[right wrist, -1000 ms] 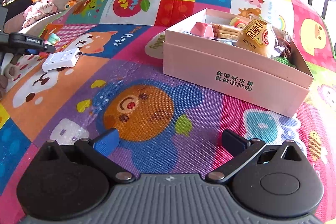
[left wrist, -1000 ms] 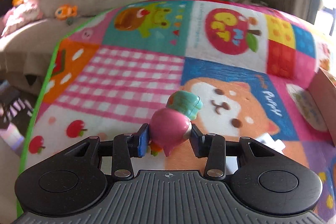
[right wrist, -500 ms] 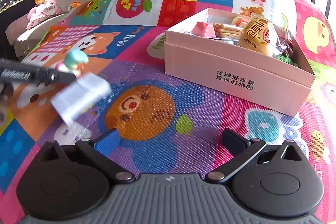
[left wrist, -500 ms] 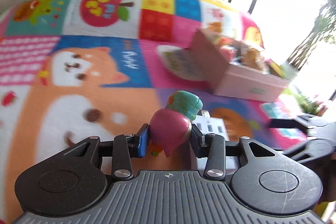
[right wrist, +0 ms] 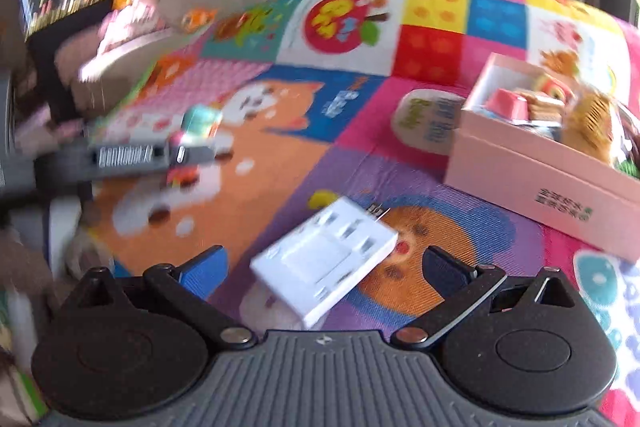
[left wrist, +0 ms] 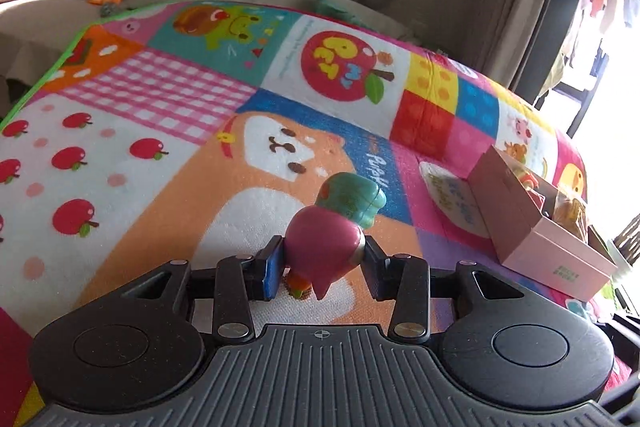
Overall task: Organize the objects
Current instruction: 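Grasp the white plastic block with the right tool while the left tool holds the pig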
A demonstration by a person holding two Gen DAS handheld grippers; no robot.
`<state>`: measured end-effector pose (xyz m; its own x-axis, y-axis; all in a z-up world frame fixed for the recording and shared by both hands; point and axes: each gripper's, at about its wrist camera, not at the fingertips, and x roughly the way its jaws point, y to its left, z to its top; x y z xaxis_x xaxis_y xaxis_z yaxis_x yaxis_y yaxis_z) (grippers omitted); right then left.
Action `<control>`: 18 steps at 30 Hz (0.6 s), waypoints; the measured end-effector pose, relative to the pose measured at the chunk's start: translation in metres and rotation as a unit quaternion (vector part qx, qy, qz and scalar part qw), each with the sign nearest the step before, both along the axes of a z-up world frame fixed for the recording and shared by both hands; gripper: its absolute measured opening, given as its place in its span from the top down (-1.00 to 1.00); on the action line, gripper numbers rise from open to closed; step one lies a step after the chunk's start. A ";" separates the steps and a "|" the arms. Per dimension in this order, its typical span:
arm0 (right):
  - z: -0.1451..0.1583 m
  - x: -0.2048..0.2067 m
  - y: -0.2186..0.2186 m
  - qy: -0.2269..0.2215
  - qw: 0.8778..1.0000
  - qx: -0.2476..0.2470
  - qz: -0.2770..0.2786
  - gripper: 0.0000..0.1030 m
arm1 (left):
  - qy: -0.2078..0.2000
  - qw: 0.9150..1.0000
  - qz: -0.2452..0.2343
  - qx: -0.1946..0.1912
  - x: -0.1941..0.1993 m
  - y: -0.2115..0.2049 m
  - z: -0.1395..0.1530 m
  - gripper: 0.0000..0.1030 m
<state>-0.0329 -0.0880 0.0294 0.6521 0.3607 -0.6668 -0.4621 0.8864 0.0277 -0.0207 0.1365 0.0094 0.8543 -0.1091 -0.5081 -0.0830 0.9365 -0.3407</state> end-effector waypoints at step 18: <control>0.001 0.036 -0.007 -0.017 0.996 0.009 -0.091 -0.60 | 0.001 0.999 -0.003 -0.032 0.000 0.007 -0.004 0.12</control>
